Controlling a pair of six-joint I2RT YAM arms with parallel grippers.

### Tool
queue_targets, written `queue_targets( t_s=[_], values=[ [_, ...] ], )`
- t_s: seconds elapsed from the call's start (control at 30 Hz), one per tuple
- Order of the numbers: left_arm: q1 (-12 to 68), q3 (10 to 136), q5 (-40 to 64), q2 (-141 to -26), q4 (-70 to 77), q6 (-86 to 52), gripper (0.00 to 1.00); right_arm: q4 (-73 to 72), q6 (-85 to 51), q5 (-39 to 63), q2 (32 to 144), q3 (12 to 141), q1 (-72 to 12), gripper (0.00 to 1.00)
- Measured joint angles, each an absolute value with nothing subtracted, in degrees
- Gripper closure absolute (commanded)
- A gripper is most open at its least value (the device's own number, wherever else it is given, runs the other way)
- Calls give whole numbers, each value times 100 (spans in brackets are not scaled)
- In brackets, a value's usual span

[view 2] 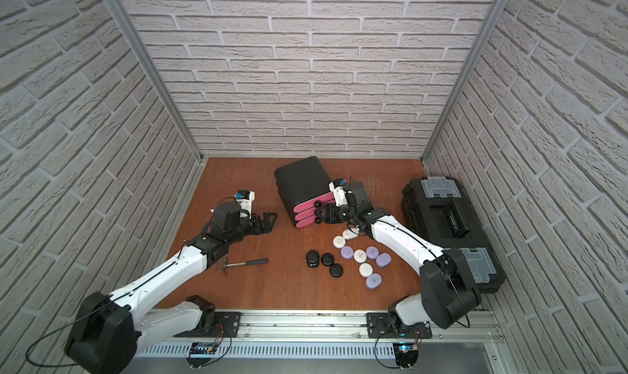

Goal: Put the bluetooth earphones in the drawer according to color
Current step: Open the drawer.

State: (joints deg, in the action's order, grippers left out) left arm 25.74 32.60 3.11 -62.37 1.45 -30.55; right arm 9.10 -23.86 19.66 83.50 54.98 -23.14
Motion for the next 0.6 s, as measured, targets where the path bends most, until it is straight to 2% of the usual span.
queue_targets(
  t_s=[0.1, 0.3, 0.6],
  values=[
    [2574, 3142, 126, -6193, 169, -2934, 2, 821, -2504, 2027, 8619, 5669, -2316, 45],
    [2576, 3142, 38, -6073, 484, -2847, 2, 775, -2661, 2082, 9039, 6093, -2375, 46],
    [2580, 3142, 40, -6147, 526, -2812, 2, 1116, -2788, 2034, 9544, 6866, -2440, 52]
  ],
)
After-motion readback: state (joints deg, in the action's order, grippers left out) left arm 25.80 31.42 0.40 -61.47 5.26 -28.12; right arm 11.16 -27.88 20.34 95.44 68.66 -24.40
